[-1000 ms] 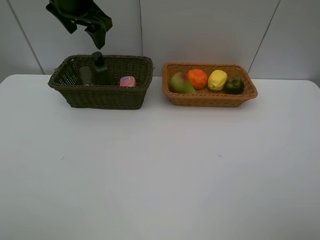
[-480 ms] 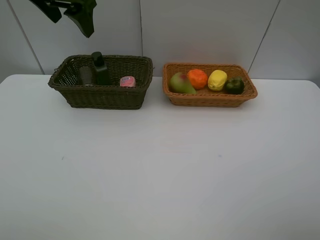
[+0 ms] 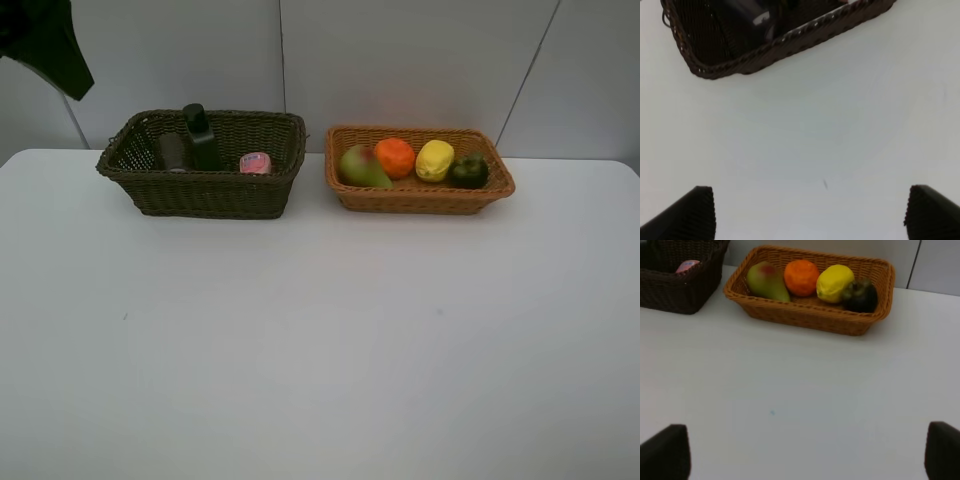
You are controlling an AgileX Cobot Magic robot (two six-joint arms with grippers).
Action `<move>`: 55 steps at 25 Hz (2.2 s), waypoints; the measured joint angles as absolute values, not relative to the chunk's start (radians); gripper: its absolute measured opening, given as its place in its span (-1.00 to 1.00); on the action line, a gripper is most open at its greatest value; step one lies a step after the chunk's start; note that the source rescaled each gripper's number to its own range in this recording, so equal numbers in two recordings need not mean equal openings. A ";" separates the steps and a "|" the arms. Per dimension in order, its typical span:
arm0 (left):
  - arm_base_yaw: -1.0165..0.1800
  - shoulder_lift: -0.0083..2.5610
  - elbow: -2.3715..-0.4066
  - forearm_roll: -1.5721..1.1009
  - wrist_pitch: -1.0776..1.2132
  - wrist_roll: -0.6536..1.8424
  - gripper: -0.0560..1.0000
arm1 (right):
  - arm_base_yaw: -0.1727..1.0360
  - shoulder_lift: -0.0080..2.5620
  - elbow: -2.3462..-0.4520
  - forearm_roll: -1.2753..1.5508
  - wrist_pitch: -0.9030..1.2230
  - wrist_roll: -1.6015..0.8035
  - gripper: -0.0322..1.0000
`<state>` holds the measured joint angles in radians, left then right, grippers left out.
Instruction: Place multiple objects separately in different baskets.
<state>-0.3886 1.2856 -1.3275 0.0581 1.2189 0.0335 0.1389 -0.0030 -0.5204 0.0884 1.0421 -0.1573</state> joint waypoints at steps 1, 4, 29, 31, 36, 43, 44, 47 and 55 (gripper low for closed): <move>-0.389 1.248 -1.296 0.056 1.219 0.031 1.00 | 0.139 -0.003 -0.520 0.088 1.042 -0.157 0.97; -0.389 1.117 -1.212 0.049 1.219 0.029 1.00 | 0.139 -0.003 -0.520 0.088 1.042 -0.157 0.97; -0.389 0.109 -0.654 0.008 1.160 -0.014 1.00 | 0.139 -0.003 -0.520 0.088 1.042 -0.157 0.97; -0.389 0.090 -0.597 0.008 1.133 -0.007 1.00 | 0.139 -0.003 -0.520 0.088 1.042 -0.157 0.97; -0.371 0.019 -0.456 0.007 1.061 0.047 1.00 | 0.139 -0.003 -0.520 0.088 1.042 -0.157 0.97; -0.157 -0.006 -0.439 -0.013 1.042 0.083 1.00 | 0.139 -0.003 -0.520 0.088 1.042 -0.157 0.97; -0.129 -0.006 -0.438 -0.031 1.043 0.084 1.00 | 0.139 -0.003 -0.520 0.088 1.042 -0.157 0.97; -0.075 -0.006 -0.422 -0.103 1.061 0.109 1.00 | 0.139 -0.003 -0.520 0.088 1.042 -0.157 0.97; 0.030 -0.006 -0.419 -0.128 1.072 0.141 1.00 | 0.139 -0.003 -0.520 0.088 1.042 -0.154 0.97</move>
